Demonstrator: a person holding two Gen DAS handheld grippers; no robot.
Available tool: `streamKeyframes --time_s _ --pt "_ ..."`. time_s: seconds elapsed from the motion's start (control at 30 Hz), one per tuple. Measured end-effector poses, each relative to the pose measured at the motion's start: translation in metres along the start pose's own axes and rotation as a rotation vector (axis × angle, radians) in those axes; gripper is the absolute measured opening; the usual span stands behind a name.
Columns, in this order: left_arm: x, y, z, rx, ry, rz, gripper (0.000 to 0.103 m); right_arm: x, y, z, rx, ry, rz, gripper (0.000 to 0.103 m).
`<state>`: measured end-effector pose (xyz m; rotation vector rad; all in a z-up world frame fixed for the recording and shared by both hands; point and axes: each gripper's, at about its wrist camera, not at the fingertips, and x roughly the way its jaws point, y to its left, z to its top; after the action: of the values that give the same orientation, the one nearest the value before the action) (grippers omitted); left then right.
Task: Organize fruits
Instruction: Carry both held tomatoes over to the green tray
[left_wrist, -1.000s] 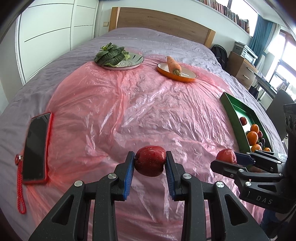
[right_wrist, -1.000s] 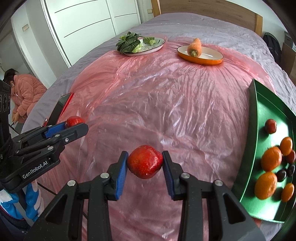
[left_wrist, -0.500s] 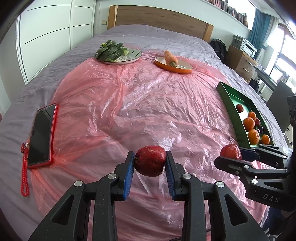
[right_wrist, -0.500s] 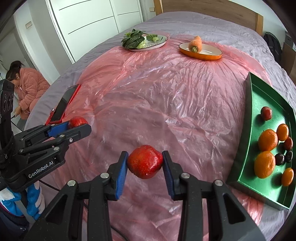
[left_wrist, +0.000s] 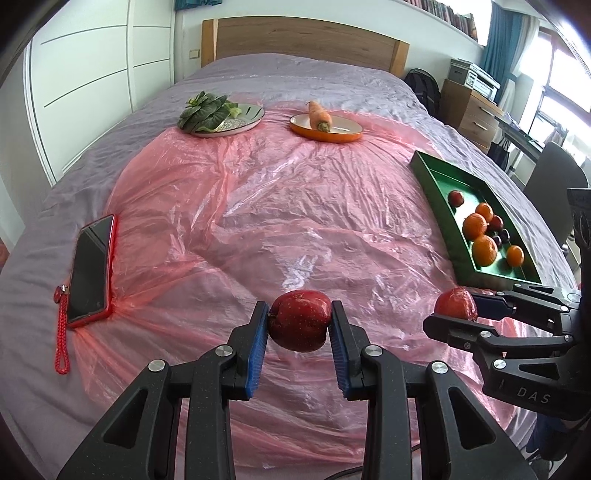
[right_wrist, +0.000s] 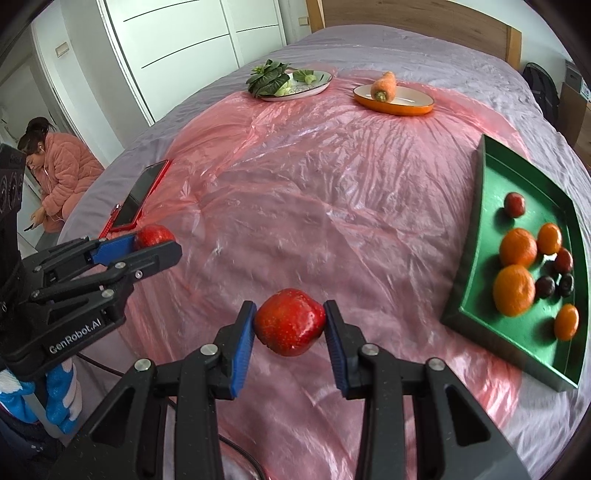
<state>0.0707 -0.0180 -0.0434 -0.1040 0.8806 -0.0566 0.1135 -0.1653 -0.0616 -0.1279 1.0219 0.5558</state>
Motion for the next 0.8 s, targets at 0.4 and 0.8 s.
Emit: streamKeyframes --time_s 0.4,0.8 --pt "-0.018 -0.044 0.0 0.086 -0.005 -0.005 0.028 -0.033 -0.026 -0.03 0.05 -0.03 -0.024 0.062" --pt "-0.015 -0.105 0.003 0.189 0.023 -0.036 0.028 -0.061 -0.083 -0.072 0.149 -0.038 -0.064 0.062"
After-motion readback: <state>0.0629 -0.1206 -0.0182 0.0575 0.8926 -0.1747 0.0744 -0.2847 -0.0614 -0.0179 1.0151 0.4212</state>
